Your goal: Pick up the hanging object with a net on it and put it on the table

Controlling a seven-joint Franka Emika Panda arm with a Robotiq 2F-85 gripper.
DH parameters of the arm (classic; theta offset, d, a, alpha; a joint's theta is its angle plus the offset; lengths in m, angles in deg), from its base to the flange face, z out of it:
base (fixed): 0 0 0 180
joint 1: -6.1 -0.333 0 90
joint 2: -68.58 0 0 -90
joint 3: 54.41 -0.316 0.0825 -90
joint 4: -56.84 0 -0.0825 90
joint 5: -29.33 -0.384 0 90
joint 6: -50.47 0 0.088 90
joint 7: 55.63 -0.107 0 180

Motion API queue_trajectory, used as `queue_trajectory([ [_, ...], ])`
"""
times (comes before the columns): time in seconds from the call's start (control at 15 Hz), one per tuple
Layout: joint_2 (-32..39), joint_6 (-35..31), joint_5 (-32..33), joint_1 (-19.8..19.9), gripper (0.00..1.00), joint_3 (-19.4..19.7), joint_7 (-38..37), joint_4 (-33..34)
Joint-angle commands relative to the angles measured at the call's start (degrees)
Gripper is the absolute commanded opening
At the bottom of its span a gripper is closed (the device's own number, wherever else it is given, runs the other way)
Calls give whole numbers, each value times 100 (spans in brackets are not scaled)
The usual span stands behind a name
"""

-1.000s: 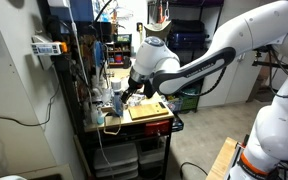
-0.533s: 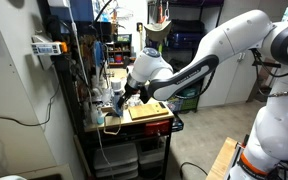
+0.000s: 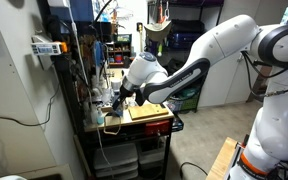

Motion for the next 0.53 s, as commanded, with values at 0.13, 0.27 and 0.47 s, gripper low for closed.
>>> queue_trajectory([
  [0.13,441,-58,249,-32,86,35,134,429],
  [0.27,563,-77,262,-38,76,24,184,553],
  [0.47,717,-96,287,-62,68,27,255,694],
])
